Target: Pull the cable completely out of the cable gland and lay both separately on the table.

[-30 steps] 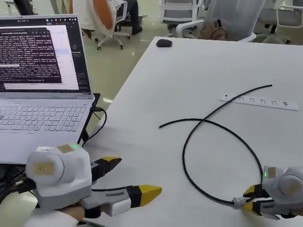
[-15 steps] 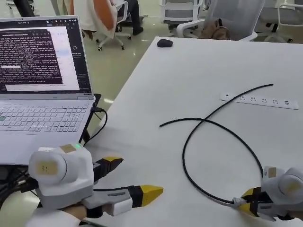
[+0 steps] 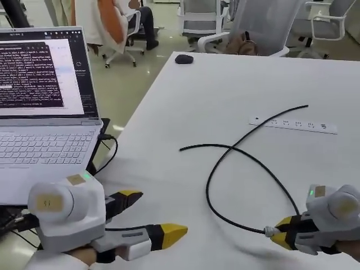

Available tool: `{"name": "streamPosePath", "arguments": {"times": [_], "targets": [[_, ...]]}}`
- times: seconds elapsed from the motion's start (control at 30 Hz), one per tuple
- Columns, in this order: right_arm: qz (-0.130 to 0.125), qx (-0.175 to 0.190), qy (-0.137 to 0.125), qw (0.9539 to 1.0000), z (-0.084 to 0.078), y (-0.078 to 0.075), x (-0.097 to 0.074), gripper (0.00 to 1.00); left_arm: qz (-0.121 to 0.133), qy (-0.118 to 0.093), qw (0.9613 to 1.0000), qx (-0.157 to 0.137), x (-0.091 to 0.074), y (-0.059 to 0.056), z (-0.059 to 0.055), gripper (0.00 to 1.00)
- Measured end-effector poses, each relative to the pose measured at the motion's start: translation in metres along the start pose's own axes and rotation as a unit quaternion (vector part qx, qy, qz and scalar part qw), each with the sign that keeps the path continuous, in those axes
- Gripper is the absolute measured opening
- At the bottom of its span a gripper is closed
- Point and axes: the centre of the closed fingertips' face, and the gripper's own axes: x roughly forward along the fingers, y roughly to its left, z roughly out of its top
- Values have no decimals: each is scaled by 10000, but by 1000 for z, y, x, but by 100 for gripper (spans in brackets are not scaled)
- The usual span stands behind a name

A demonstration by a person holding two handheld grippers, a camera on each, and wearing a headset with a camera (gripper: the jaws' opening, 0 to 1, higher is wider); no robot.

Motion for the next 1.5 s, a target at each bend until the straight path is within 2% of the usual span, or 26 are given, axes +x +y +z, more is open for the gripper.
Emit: {"name": "streamPosePath", "arguments": {"times": [0.07, 0.1, 0.23, 0.3, 0.4, 0.57, 0.67, 0.7, 0.73, 0.77, 0.83, 0.87, 0.9, 0.93, 0.97, 1.0, 1.07, 1.1, 1.17, 1.27, 1.4, 1.43, 1.47, 1.5], "targets": [[18, -22, -9, 10000, 8, 6, -8, 11, -84, 3, 10000, 46, 2, -4, 1, 75], [-9, -229, -73, 9997, 16, 10, -13, 11, -149, 35, 9999, 71, 3, -7, 1, 73], [-157, -530, -239, 9982, 38, 20, -29, 11, -284, 18, 9995, 148, 6, -14, 4, 70], [-254, -713, -349, 9965, 52, 25, -39, 11, -351, -2, 9992, 175, 8, -17, 7, 69], [-381, -966, -512, 9933, 72, 33, -52, 11, -496, -127, 9978, 421, 11, -24, 14, 66], [-523, -1315, -810, 9866, 106, 45, -75, 11, -734, -191, 9958, 522, 17, -36, 23, 59], [-593, -1512, -861, 9829, 115, 51, -82, 11, -837, -222, 9940, 664, 21, -43, 29, 52], [-622, -1630, -883, 9807, 119, 53, -85, 11, -873, -291, 9931, 729, 23, -45, 33, 50], [-617, -1845, -951, 9763, 125, 56, -87, 10, -927, -360, 9922, 748, 24, -48, 37, 49], [-632, -1750, -941, 9780, 124, 58, -90, 10, -983, -416, 9915, 746, 25, -51, 40, 48], [-609, -1748, -1004, 9776, 128, 62, -93, 10, -1088, -501, 9899, 755, 29, -56, 48, 46], [-635, -1798, -1049, 9760, 129, 63, -94, 10, -1262, -546, 9867, 866, 35, -63, 52, 46], [-644, -1815, -1055, 9756, 130, 63, -94, 10, -1330, -549, 9853, 920, 37, -65, 53, 47], [-661, -1899, -1048, 9740, 130, 64, -95, 10, -1545, -370, 9787, 1301, 43, -72, 51, 47], [-631, -1930, -1050, 9735, 131, 66, -96, 10, -1581, -276, 9748, 1546, 47, -74, 52, 46], [-618, -1981, -1064, 9724, 132, 69, -97, 10, -1653, -265, 9701, 1756, 52, -79, 57, 46], [-622, -2107, -1146, 9688, 137, 73, -102, 10, -2008, -382, 9617, 1824, 53, -95, 68, 45], [-618, -2138, -1187, 9677, 139, 75, -104, 10, -2092, -407, 9592, 1860, 53, -99, 72, 44], [-601, -2107, -1234, 9679, 141, 76, -107, 10, -2161, -404, 9556, 1963, 54, -103, 76, 41], [-611, -2215, -1326, 9642, 143, 79, -112, 10, -2364, -513, 9500, 1975, 52, -112, 82, 39], [-633, -2350, -1484, 9585, 150, 85, -121, 10, -2724, -511, 9397, 2004, 47, -124, 82, 32], [-649, -2389, -1529, 9567, 152, 87, -123, 10, -2857, -535, 9358, 1994, 45, -128, 83, 29], [-637, -2437, -1593, 9546, 155, 89, -126, 10, -3023, -611, 9295, 2020, 42, -133, 84, 27], [-609, -2449, -1645, 9536, 156, 91, -128, 10, -3131, -692, 9253, 2025, 40, -137, 85, 24]]}}
